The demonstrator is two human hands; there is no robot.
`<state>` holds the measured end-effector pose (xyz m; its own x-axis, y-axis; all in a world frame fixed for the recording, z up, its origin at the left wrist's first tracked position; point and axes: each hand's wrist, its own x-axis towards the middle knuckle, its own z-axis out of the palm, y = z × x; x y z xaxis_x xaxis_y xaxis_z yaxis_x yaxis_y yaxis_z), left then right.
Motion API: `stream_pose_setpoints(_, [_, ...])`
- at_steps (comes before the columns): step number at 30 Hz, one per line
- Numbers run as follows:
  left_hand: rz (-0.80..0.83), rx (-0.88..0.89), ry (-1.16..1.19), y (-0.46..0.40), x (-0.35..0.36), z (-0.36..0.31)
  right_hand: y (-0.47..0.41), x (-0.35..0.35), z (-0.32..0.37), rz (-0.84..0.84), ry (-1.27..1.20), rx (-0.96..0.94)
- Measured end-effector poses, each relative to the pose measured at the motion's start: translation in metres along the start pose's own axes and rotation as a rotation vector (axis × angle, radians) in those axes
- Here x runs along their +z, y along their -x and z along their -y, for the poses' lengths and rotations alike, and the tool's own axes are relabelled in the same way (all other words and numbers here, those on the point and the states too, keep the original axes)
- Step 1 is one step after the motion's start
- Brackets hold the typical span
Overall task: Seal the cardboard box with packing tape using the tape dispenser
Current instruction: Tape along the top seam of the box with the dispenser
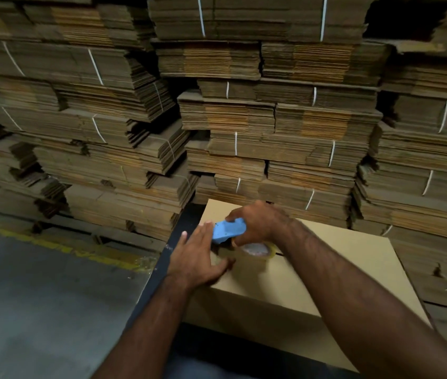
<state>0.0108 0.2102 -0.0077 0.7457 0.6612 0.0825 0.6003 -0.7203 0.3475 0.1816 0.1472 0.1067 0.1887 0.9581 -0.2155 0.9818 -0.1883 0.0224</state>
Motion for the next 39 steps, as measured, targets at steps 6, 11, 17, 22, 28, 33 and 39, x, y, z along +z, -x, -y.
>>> stream_pose_setpoints(6, [0.05,-0.026,-0.206,0.001,0.0,-0.004,0.042,0.004,-0.066,0.034,0.005,-0.057])
stream_pose_setpoints(11, [0.032,-0.013,-0.29,0.002,-0.002,-0.011,0.039,0.012,-0.052,0.01,0.031,-0.039])
stream_pose_setpoints(17, [0.081,0.021,-0.362,0.009,0.018,-0.043,0.039,0.023,-0.057,0.032,0.077,-0.069])
stream_pose_setpoints(22, [0.046,-0.194,-0.294,-0.002,0.02,-0.045,0.029,0.022,-0.068,0.006,0.026,-0.129])
stream_pose_setpoints(28, [0.067,-0.236,-0.326,-0.018,0.018,-0.042,0.025,0.018,-0.074,-0.011,0.003,-0.164])
stream_pose_setpoints(33, [0.065,-0.239,-0.351,-0.018,0.021,-0.037,0.057,0.016,-0.125,-0.012,0.166,-0.197])
stream_pose_setpoints(39, [0.064,-0.22,-0.36,-0.018,0.022,-0.038,0.08,0.024,-0.152,0.066,0.161,-0.14])
